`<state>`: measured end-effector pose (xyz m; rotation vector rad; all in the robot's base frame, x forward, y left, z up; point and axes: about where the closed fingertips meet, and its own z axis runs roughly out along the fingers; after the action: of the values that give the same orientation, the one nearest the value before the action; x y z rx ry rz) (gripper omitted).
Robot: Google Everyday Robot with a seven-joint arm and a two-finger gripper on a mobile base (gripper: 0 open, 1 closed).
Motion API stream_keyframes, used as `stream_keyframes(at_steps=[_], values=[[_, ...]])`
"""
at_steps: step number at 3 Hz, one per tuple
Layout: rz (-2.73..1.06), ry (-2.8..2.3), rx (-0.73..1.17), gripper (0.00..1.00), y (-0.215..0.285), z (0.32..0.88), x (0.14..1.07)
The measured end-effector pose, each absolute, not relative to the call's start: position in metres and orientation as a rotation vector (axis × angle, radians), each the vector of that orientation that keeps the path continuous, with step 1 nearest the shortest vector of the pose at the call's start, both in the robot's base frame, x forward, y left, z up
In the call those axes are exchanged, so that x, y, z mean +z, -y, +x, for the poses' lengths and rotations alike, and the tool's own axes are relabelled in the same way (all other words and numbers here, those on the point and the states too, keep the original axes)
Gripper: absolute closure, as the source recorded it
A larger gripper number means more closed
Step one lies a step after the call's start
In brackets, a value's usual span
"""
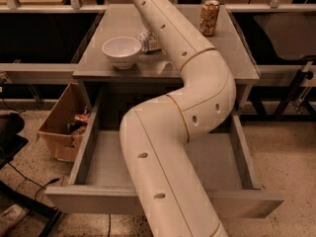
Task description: Place blue plastic bottle into top drawer
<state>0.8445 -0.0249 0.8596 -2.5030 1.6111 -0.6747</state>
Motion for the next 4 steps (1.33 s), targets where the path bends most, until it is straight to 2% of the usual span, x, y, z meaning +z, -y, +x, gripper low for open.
stream_keyframes(at_steps=[1,2,3,4], values=[[-2.503,-1.611,-0.675,0.50,0.025,0.845,0.860],[-2.503,-1.611,-0.675,0.81,0.025,0.845,0.860],[-2.503,-1.611,-0.675,1.00,0.025,0.845,0.860],[-2.408,-1.677,-0.655,1.00,0.041,0.850,0.856]])
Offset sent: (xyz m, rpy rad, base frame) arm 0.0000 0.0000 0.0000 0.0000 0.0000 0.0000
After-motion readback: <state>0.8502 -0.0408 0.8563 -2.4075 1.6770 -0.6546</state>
